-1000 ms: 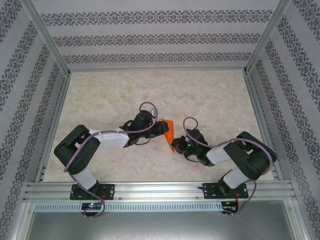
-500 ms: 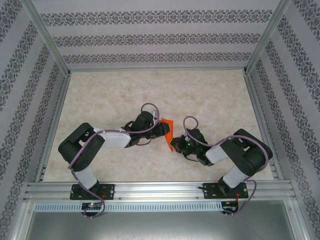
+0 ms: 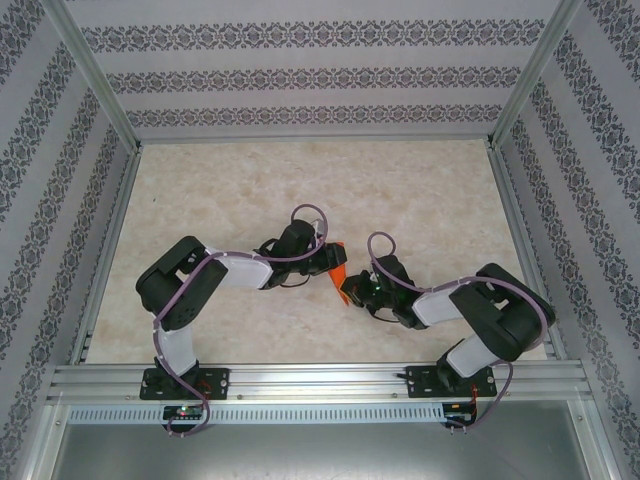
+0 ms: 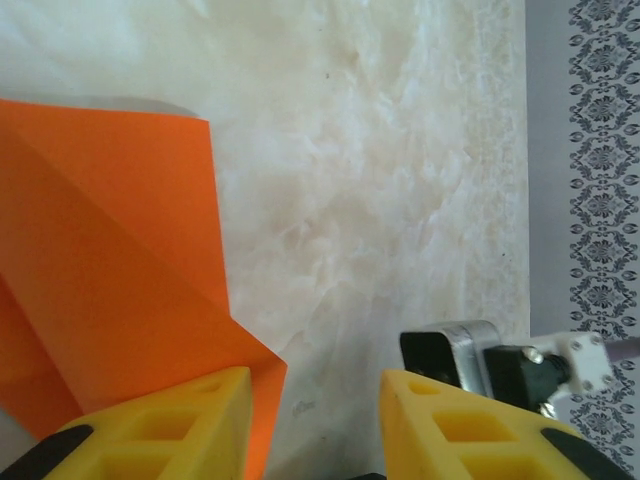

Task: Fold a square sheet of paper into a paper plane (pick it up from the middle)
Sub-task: Fold the wing for the fifth time at the center of the table.

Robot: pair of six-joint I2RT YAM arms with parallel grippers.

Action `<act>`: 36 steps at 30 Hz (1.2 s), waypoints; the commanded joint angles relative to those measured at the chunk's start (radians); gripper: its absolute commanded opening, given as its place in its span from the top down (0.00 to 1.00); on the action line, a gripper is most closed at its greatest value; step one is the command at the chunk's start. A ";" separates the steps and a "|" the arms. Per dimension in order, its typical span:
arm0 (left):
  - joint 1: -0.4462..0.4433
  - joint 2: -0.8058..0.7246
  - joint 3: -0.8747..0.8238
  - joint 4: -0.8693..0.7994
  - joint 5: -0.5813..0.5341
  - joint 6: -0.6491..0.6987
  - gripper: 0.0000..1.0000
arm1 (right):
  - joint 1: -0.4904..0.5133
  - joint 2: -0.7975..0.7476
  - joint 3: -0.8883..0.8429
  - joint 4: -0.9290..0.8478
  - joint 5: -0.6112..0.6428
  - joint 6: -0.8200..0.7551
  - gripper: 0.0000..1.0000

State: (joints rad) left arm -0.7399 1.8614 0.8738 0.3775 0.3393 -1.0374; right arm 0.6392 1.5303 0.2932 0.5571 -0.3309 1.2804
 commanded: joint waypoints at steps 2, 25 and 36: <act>0.007 0.019 0.017 0.048 0.002 -0.017 0.61 | 0.000 -0.070 0.037 -0.166 0.030 -0.090 0.86; 0.008 0.036 0.034 0.042 -0.009 -0.031 0.62 | 0.079 -0.147 0.284 -0.690 0.169 -0.597 0.57; 0.008 0.035 0.037 0.036 -0.010 -0.033 0.62 | 0.106 -0.029 0.357 -0.730 0.237 -0.650 0.63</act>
State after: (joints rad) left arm -0.7399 1.8843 0.8894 0.3786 0.3378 -1.0588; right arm 0.7334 1.4826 0.6254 -0.1535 -0.1337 0.6586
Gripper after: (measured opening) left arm 0.378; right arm 0.376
